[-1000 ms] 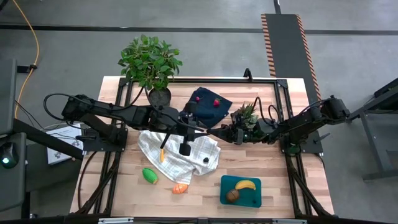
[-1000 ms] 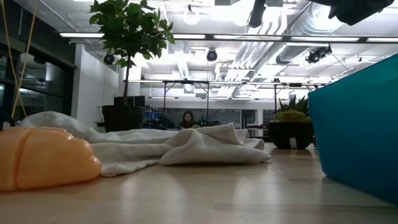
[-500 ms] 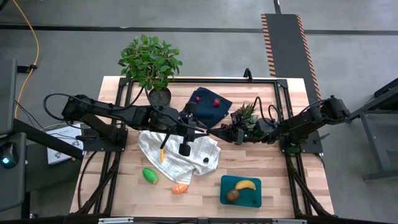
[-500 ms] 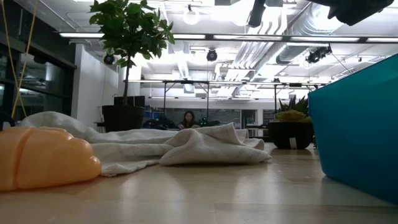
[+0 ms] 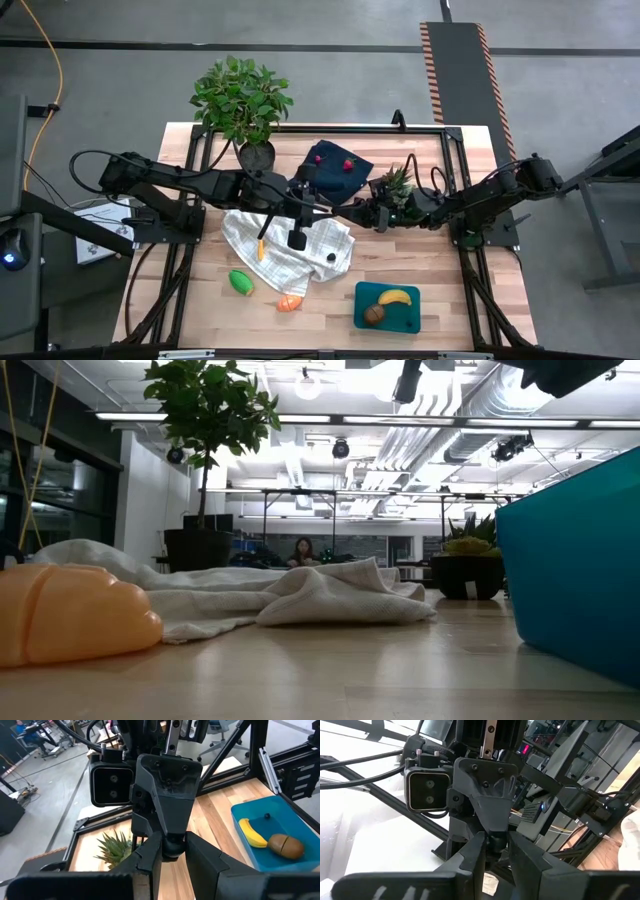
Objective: Pick and placing Produce into tupperware
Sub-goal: Put the blueberry into the bin
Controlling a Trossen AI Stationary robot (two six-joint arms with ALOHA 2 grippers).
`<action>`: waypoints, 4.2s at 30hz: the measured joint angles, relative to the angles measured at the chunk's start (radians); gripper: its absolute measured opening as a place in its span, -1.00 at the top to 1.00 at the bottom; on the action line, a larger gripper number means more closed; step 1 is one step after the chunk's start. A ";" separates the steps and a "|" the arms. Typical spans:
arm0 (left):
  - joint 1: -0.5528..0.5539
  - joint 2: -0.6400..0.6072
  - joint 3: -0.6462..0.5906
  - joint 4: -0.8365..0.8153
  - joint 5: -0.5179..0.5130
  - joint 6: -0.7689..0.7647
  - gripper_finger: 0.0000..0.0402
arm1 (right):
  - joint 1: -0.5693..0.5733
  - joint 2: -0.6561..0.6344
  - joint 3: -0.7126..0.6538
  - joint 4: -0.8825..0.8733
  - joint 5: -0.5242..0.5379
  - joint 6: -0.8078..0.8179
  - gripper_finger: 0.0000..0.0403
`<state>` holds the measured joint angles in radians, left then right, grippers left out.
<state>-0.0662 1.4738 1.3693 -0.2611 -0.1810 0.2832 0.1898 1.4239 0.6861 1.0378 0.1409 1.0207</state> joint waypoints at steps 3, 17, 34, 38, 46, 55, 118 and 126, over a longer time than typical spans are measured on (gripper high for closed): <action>0.000 0.000 0.000 -0.002 0.000 0.000 0.64 | 0.000 0.000 0.000 0.000 0.000 0.000 0.65; 0.000 0.000 0.000 -0.004 0.008 0.000 0.64 | 0.001 0.000 0.000 0.000 0.001 0.003 0.87; 0.000 0.002 0.000 -0.004 0.024 0.009 0.50 | 0.001 0.000 0.000 0.000 0.004 0.003 0.89; 0.000 0.002 0.000 -0.004 0.027 0.000 0.30 | 0.000 0.000 0.000 0.001 0.005 0.003 0.89; 0.000 0.002 0.000 -0.001 -0.026 0.000 0.03 | 0.000 0.000 0.000 0.000 0.005 0.003 0.89; 0.000 0.001 0.000 -0.021 -0.057 0.000 -0.06 | 0.000 0.000 0.000 0.000 0.004 0.001 0.89; -0.172 -0.251 -0.012 -0.834 0.230 -0.519 0.22 | 0.475 0.021 0.381 -1.351 0.043 0.609 0.90; -0.297 -0.300 -0.012 -0.844 0.117 -0.625 0.22 | 0.497 0.144 0.497 -1.510 -0.042 0.650 0.90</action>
<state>-0.3632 1.1737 1.3575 -1.1049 -0.0640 -0.3416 0.6865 1.5674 1.1830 -0.4726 0.0994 1.6709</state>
